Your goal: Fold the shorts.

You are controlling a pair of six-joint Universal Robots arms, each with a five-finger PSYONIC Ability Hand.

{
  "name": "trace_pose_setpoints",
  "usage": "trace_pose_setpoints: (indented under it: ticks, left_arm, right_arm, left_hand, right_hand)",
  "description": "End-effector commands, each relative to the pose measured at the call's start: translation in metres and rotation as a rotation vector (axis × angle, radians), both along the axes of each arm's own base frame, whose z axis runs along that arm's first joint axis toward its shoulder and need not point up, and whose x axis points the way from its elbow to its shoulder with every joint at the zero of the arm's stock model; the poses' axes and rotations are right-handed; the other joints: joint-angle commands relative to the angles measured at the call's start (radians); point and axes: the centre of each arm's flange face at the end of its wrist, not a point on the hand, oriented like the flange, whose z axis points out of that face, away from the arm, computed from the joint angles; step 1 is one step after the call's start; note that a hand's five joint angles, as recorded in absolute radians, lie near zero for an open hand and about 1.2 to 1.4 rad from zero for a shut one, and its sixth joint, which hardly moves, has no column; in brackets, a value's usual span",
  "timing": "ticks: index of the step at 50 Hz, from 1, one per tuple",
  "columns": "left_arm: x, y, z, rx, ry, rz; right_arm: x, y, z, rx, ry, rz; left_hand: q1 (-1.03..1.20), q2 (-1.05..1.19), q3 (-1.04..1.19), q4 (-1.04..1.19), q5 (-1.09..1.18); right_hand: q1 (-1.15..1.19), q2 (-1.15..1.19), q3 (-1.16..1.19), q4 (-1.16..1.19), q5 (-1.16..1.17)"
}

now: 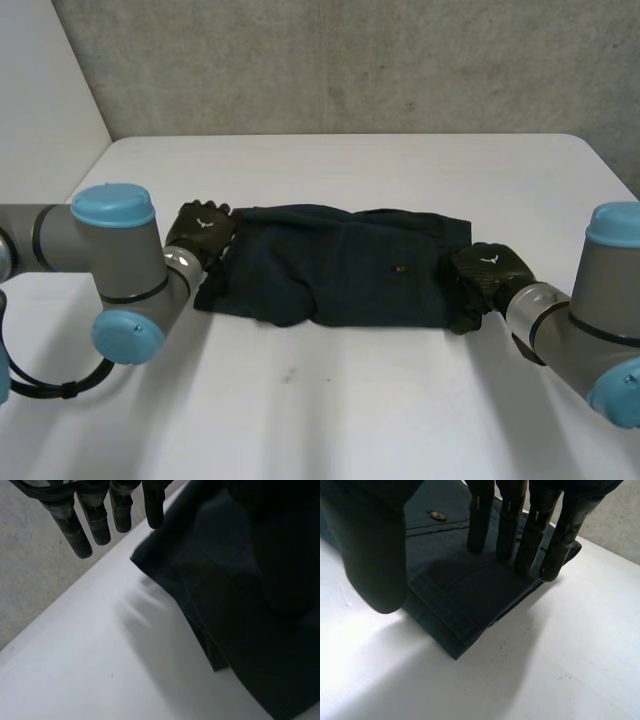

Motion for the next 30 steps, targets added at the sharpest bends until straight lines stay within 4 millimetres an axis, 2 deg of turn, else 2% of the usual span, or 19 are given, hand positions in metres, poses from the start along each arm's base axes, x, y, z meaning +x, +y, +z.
trace_pose_setpoints:
  ticks: [1,5,8,13,16,18,19,21,24,28,30]
  left_arm:
    - [0.001,-0.002,0.007,-0.017,-0.006,0.005]
    - [-0.001,0.005,0.039,-0.076,0.029,-0.004]
    - [0.0,0.011,0.053,-0.098,0.04,-0.01]
    - [0.006,0.024,0.091,-0.17,0.073,-0.013]
    - [0.008,0.03,0.107,-0.198,0.099,-0.008]
    - [0.01,0.033,0.113,-0.204,0.111,-0.007]
    - [0.01,0.035,0.115,-0.209,0.119,-0.009]
    - [0.012,0.038,0.122,-0.215,0.142,-0.004]
    - [0.013,0.041,0.127,-0.214,0.172,0.001]
    - [0.014,0.043,0.129,-0.208,0.203,0.008]
    - [0.014,0.042,0.13,-0.207,0.213,0.011]
  right_arm:
    - [0.001,-0.011,-0.013,-0.055,0.007,-0.007]
    - [-0.016,-0.024,-0.008,-0.098,0.043,-0.069]
    - [-0.026,-0.029,0.001,-0.132,0.09,-0.092]
    - [-0.046,-0.033,0.019,-0.193,0.289,-0.069]
    - [-0.049,-0.036,0.024,-0.213,0.369,-0.04]
    - [-0.047,-0.041,0.035,-0.261,0.422,-0.025]
    - [-0.044,-0.044,0.042,-0.285,0.432,-0.025]
    - [-0.026,-0.042,0.059,-0.355,0.431,-0.006]
    - [0.012,-0.031,0.092,-0.486,0.4,0.06]
    - [0.051,-0.015,0.111,-0.582,0.343,0.161]
    - [0.07,-0.006,0.11,-0.604,0.327,0.22]
  left_hand:
    - [-0.003,-0.004,-0.016,-0.012,-0.027]
    - [-0.018,-0.019,-0.03,-0.027,-0.042]
    - [-0.018,-0.019,-0.03,-0.027,-0.042]
    - [-0.021,-0.023,-0.034,-0.03,-0.046]
    - [-0.021,-0.023,-0.034,-0.03,-0.046]
    - [-0.021,-0.023,-0.034,-0.03,-0.046]
    - [-0.021,-0.023,-0.034,-0.03,-0.046]
    - [-0.021,-0.023,-0.034,-0.03,-0.046]
    - [-0.021,-0.023,-0.034,-0.03,-0.046]
    - [-0.021,-0.023,-0.034,-0.03,-0.046]
    - [-0.021,-0.023,-0.034,-0.03,-0.046]
  right_hand:
    - [0.934,0.858,0.858,0.857,0.878]
    - [0.936,0.86,0.861,0.86,0.881]
    - [0.936,0.86,0.861,0.86,0.881]
    - [0.936,0.86,0.861,0.86,0.881]
    - [0.936,0.86,0.861,0.86,0.881]
    - [0.936,0.86,0.861,0.86,0.881]
    - [0.936,0.86,0.861,0.86,0.881]
    - [0.936,0.86,0.861,0.86,0.881]
    - [0.936,0.86,0.861,0.86,0.881]
    - [0.936,0.86,0.861,0.86,0.881]
    - [0.936,0.86,0.861,0.86,0.881]
